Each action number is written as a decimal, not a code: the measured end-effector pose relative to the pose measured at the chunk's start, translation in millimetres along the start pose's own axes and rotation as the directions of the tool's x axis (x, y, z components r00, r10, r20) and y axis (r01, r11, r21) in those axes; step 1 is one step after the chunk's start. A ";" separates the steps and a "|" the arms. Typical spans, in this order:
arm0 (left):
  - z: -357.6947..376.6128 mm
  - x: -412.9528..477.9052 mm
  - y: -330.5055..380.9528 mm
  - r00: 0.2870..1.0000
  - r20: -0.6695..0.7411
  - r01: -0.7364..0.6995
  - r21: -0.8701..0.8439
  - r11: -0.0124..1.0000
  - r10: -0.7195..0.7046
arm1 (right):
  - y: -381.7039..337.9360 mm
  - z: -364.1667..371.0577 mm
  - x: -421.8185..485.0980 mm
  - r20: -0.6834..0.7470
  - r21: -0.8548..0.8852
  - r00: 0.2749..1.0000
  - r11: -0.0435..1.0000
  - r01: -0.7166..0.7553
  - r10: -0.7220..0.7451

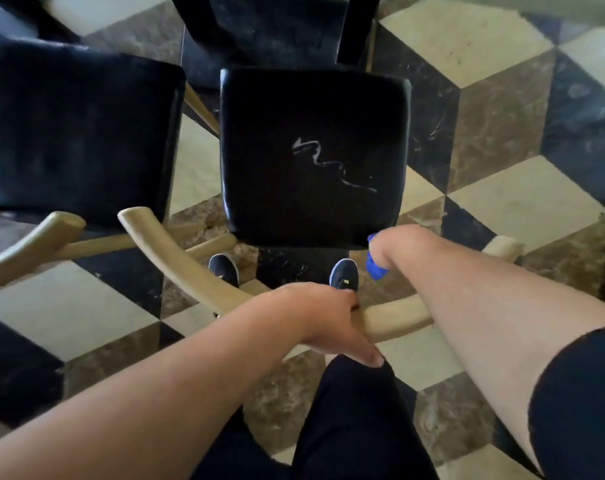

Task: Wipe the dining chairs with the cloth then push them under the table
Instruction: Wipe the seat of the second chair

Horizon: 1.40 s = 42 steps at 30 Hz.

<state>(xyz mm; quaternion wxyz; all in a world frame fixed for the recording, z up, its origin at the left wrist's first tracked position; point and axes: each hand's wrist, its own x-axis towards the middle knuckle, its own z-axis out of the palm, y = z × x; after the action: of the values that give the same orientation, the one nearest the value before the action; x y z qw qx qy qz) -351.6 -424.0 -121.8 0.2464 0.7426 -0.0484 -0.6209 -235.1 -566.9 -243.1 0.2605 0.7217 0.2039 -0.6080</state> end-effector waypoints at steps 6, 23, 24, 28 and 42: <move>-8.6 0.2 0.4 0.998 0.062 -0.017 -0.006 1.000 0.017 | -1.6 -17.7 -17.9 0.062 -0.109 0.998 0.994 -0.007 0.013; -134.2 98.9 -157.4 0.669 -0.560 0.315 -0.381 0.869 -0.488 | 40.6 -106.0 -28.2 -0.522 0.784 0.816 0.515 0.346 0.247; -142.7 109.0 -166.4 0.638 -0.577 0.335 -0.389 0.858 -0.510 | 35.4 -112.1 -17.2 -0.549 0.802 0.778 0.452 0.389 0.305; -163.8 153.8 -202.3 0.518 -0.561 0.388 -0.518 0.762 -0.645 | 21.2 -135.9 27.7 -0.641 0.767 0.623 0.344 0.542 0.448; -129.3 245.0 -224.7 0.103 -0.739 0.138 -0.652 0.746 -0.665 | -11.6 -188.5 146.9 -0.833 0.536 0.366 0.769 0.349 0.415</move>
<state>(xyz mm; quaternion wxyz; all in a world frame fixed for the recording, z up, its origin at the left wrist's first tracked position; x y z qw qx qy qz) -227.0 -280.7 -423.7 0.1900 0.8645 0.4600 -0.0702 -70.8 -443.4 -365.6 -0.1500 0.9788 0.0782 -0.1157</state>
